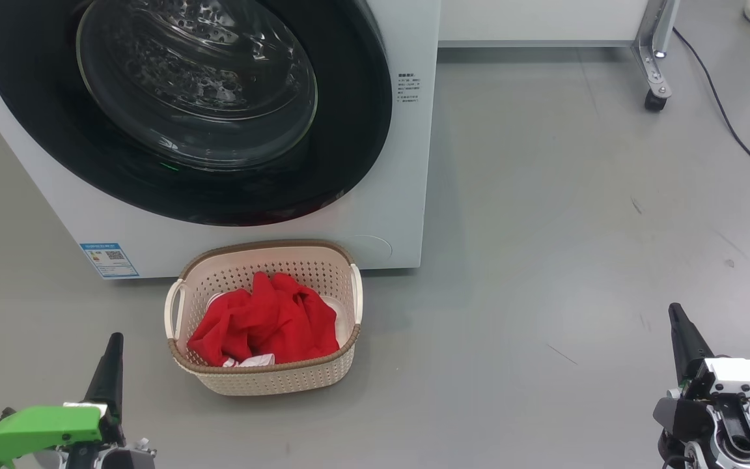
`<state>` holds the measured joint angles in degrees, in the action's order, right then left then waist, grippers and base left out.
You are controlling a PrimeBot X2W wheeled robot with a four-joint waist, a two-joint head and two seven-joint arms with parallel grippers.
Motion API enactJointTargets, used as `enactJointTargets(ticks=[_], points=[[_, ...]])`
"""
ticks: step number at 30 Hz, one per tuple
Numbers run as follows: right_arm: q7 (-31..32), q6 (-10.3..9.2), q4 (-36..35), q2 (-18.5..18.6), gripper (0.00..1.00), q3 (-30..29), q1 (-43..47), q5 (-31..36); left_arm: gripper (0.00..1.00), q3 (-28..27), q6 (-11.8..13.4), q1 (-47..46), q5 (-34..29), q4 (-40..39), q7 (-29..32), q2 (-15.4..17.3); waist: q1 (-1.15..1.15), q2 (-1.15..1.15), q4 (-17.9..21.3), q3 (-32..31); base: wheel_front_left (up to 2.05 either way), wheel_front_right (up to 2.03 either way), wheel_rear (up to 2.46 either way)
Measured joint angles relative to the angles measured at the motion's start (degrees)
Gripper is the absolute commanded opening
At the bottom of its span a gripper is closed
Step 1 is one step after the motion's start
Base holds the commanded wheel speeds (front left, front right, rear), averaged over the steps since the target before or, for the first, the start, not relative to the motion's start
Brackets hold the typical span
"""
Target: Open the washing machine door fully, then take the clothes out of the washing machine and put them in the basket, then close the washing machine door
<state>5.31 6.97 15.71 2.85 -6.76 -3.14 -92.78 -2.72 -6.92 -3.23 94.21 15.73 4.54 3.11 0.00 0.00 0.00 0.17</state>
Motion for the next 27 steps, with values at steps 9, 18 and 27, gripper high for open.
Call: enactJointTargets(ticks=[9, 18, 27], points=[[0.0, 0.0, 0.0, 0.0, 0.0, 0.0, 0.0, 0.0, 0.0, 0.0, 0.0, 0.0, 0.0, 0.0, 0.0, 0.0, 0.0, 0.0, 0.0, 0.0, 0.0, 0.0, 0.0], [0.0, 0.0, 0.0, 0.0, 0.0, 0.0, 0.0, 0.0, 0.0, -0.1, 0.0, 0.0, 0.0, 0.0, 0.0, 0.0, 0.0, 0.0, 0.0, 0.0, 0.0, 0.0, 0.0], [0.0, 0.0, 0.0, 0.0, 0.0, 0.0, 0.0, 0.0, 0.0, -0.1, 0.0, 0.0, -0.1, 0.0, 0.0, 0.0, 0.0, 0.0, 0.0, 0.0, 0.0, 0.0, 0.0]])
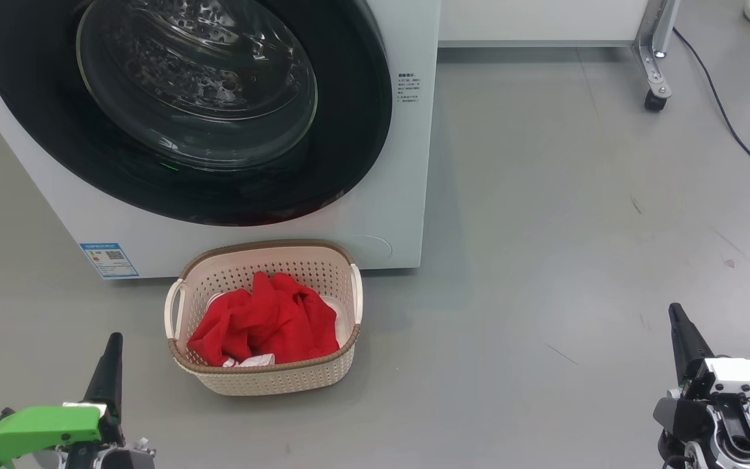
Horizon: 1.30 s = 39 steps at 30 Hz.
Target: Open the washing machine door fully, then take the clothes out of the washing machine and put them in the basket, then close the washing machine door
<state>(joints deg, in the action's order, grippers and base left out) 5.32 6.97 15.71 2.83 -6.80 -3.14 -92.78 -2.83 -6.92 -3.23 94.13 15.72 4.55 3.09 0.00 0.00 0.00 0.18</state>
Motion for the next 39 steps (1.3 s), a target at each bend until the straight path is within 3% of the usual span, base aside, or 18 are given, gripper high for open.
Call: enactJointTargets(ticks=[39], points=[[0.0, 0.0, 0.0, 0.0, 0.0, -0.1, 0.0, 0.0, 0.0, -0.2, 0.0, 0.0, 0.0, 0.0, 0.4, 0.0, 0.0, 0.0, 0.0, 0.0, 0.0, 0.0, 0.0]])
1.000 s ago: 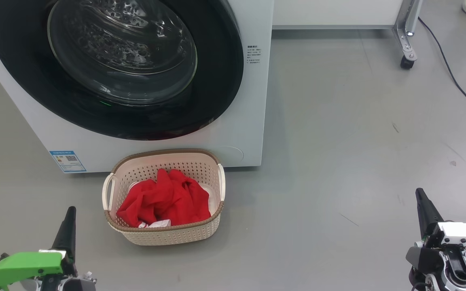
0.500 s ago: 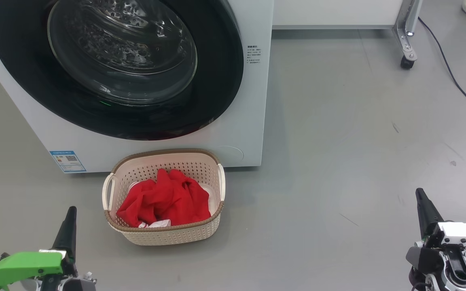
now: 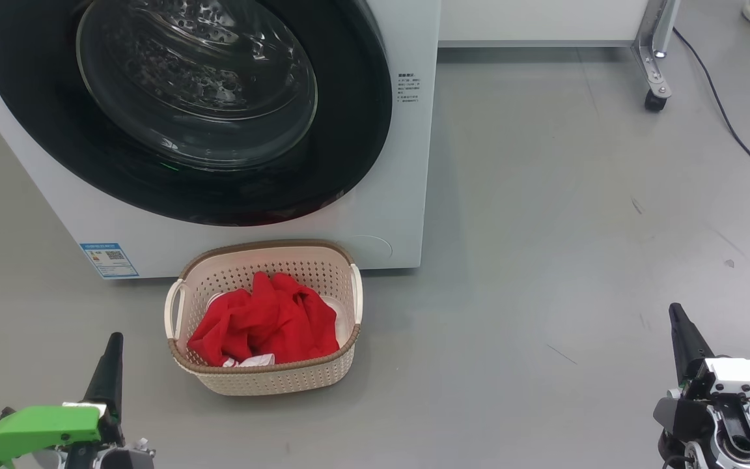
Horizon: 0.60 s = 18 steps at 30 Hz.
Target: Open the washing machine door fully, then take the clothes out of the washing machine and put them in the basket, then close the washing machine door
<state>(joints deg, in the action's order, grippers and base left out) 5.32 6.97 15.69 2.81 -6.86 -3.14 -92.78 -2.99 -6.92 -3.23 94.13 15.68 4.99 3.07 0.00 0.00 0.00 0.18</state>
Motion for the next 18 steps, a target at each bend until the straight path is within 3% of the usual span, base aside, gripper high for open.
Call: enactJointTargets(ticks=[18], points=[[0.0, 0.0, 0.0, 0.0, 0.0, 0.0, 0.0, 0.0, 0.0, -0.1, 0.0, 0.0, 0.0, 0.0, 0.0, 0.0, 0.0, 0.0, 0.0, 0.0, 0.0, 0.0, 0.0]])
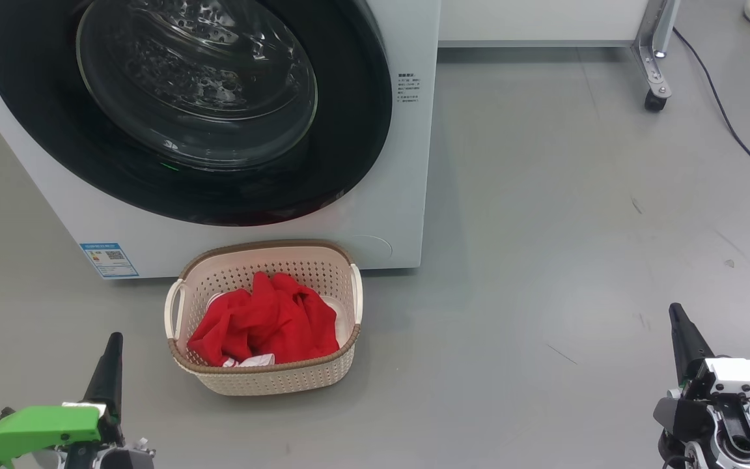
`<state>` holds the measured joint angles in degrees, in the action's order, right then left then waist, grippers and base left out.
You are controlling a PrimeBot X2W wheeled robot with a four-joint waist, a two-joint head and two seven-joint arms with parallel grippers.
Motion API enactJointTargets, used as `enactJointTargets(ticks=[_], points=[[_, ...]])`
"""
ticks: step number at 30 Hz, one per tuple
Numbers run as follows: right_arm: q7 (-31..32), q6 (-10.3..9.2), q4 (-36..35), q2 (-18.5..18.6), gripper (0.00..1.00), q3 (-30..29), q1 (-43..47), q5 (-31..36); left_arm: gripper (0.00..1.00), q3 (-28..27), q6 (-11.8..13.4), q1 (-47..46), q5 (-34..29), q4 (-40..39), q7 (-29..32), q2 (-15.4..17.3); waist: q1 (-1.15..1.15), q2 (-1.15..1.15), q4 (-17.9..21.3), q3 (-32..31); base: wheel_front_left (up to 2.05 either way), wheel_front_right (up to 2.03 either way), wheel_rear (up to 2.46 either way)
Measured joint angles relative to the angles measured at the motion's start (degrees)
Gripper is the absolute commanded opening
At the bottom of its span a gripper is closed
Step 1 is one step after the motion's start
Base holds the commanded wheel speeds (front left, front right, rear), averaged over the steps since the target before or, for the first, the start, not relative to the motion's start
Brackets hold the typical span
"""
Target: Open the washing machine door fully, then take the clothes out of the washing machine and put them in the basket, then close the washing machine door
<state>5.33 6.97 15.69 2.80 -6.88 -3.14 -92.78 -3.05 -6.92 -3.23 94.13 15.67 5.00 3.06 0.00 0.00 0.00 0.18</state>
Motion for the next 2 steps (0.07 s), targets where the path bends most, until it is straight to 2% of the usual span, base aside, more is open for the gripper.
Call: enactJointTargets(ticks=[2], points=[[0.0, 0.0, 0.0, 0.0, 0.0, 0.0, 0.0, 0.0, 0.0, 0.0, 0.0, 0.0, 0.0, 0.0, 0.0, 0.0, 0.0, 0.0, 0.0, 0.0, 0.0, 0.0, 0.0]])
